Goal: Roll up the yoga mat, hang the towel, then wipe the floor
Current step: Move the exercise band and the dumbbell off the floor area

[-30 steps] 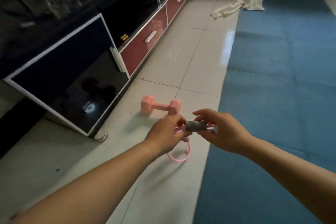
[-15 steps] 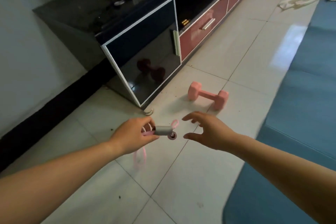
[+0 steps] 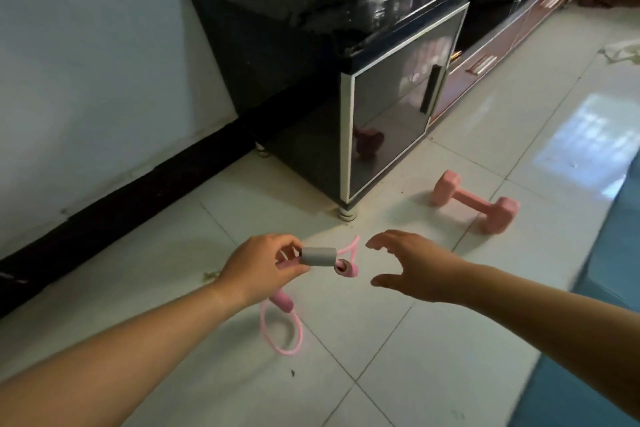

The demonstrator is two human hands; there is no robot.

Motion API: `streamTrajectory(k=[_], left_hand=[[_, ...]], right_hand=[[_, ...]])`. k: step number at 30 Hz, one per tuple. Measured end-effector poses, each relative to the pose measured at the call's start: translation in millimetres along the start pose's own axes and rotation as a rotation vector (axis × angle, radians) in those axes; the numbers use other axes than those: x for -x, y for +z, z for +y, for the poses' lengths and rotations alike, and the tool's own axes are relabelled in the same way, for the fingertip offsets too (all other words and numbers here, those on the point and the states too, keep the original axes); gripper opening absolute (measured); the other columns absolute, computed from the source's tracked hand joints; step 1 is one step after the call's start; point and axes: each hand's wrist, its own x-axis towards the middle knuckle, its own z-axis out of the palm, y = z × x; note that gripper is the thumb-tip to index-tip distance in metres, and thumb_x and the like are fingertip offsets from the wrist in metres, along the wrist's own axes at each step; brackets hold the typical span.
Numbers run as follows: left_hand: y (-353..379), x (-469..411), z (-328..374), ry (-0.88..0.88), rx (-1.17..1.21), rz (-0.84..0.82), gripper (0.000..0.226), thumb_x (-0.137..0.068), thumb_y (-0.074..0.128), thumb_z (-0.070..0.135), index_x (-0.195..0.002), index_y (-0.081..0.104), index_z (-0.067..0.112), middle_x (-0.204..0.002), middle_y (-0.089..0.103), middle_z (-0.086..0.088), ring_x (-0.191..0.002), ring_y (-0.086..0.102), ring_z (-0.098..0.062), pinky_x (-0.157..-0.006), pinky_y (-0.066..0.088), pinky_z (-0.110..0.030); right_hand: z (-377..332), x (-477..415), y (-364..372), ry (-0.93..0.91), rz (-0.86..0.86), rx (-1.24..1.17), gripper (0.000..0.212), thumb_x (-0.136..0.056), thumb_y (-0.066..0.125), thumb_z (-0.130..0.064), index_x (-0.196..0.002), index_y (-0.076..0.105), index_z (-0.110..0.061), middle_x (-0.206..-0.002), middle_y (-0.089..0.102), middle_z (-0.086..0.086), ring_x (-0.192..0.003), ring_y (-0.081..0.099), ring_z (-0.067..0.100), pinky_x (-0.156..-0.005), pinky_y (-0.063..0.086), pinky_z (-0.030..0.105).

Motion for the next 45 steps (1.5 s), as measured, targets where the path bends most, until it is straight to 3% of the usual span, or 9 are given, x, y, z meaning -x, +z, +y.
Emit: streamTrajectory(k=[3, 7, 11, 16, 23, 30, 33, 36, 45], left_hand=[[-9, 6, -35, -0.044, 0.040, 0.054, 0.018, -0.075, 0.073, 0.042, -0.090, 0.062, 0.039, -0.087, 0.063, 0.018, -0.072, 0.064, -0.001, -0.057, 0.045, -0.009], [-27, 12, -76, -0.043, 0.026, 0.123, 0.029, -0.072, 0.075, 0.041, -0.098, 0.064, 0.035, -0.094, 0.063, 0.017, -0.082, 0.060, -0.003, -0.070, 0.051, -0.023], [-54, 21, -123, -0.102, 0.069, 0.180, 0.032, -0.072, 0.076, 0.038, -0.101, 0.063, 0.036, -0.095, 0.063, 0.017, -0.081, 0.059, -0.002, -0.067, 0.046, -0.017], [-77, 32, -187, -0.237, 0.127, 0.229, 0.026, -0.072, 0.076, 0.037, -0.094, 0.061, 0.039, -0.089, 0.066, 0.011, -0.078, 0.062, -0.008, -0.073, 0.052, -0.029], [-84, 44, -248, -0.326, 0.065, 0.249, 0.021, -0.077, 0.071, 0.022, -0.096, 0.064, 0.028, -0.089, 0.066, 0.005, -0.081, 0.064, -0.015, -0.074, 0.052, -0.031], [-108, 44, -285, -0.379, -0.044, 0.292, 0.041, -0.082, 0.069, 0.017, -0.121, 0.057, 0.018, -0.120, 0.058, -0.007, -0.107, 0.057, -0.024, -0.082, 0.041, -0.026], [-105, 39, -281, -0.387, -0.057, 0.209, 0.057, -0.079, 0.072, 0.023, -0.131, 0.049, 0.018, -0.129, 0.051, -0.009, -0.115, 0.052, -0.026, -0.089, 0.039, -0.027], [-91, 25, -257, -0.325, -0.060, 0.219, 0.051, -0.080, 0.071, 0.026, -0.127, 0.053, 0.017, -0.125, 0.055, -0.009, -0.111, 0.056, -0.027, -0.090, 0.044, -0.030], [-36, -57, -90, 0.046, -0.173, 0.047, 0.043, -0.088, 0.060, 0.031, -0.128, 0.051, 0.019, -0.130, 0.052, -0.004, -0.115, 0.052, -0.019, -0.093, 0.038, -0.025]], right_hand=[[-32, -32, 17, 0.001, -0.030, 0.019, 0.056, -0.083, 0.065, -0.039, -0.133, 0.044, -0.024, -0.136, 0.049, -0.005, -0.120, 0.048, 0.014, -0.102, 0.038, 0.026], [-80, -72, 44, -0.021, -0.028, -0.019, 0.056, -0.082, 0.067, -0.038, -0.132, 0.045, -0.024, -0.134, 0.050, -0.003, -0.116, 0.049, 0.016, -0.098, 0.042, 0.027], [-119, -103, 64, -0.063, -0.040, -0.037, 0.058, -0.081, 0.067, -0.041, -0.131, 0.045, -0.025, -0.133, 0.050, -0.004, -0.114, 0.051, 0.014, -0.097, 0.043, 0.027], [-154, -134, 76, -0.115, 0.021, -0.071, 0.048, -0.082, 0.064, -0.043, -0.125, 0.050, -0.026, -0.124, 0.056, -0.007, -0.101, 0.053, 0.007, -0.086, 0.045, 0.019], [-195, -168, 100, -0.179, 0.009, -0.087, 0.048, -0.084, 0.063, -0.042, -0.128, 0.049, -0.026, -0.128, 0.054, -0.007, -0.112, 0.052, 0.010, -0.093, 0.041, 0.022], [-213, -186, 116, -0.217, -0.020, -0.125, 0.051, -0.086, 0.061, -0.041, -0.132, 0.045, -0.025, -0.135, 0.049, -0.006, -0.119, 0.048, 0.011, -0.099, 0.038, 0.024], [-203, -183, 112, -0.217, -0.020, -0.129, 0.051, -0.087, 0.060, -0.042, -0.132, 0.044, -0.024, -0.136, 0.048, -0.005, -0.121, 0.047, 0.013, -0.100, 0.037, 0.025], [-182, -169, 102, -0.186, -0.024, -0.128, 0.051, -0.087, 0.059, -0.041, -0.133, 0.044, -0.024, -0.138, 0.046, -0.005, -0.123, 0.046, 0.014, -0.102, 0.037, 0.026], [-42, -73, 37, 0.019, 0.074, -0.049, 0.046, -0.089, 0.057, -0.041, -0.130, 0.046, -0.024, -0.134, 0.049, -0.004, -0.120, 0.049, 0.016, -0.099, 0.040, 0.028]])
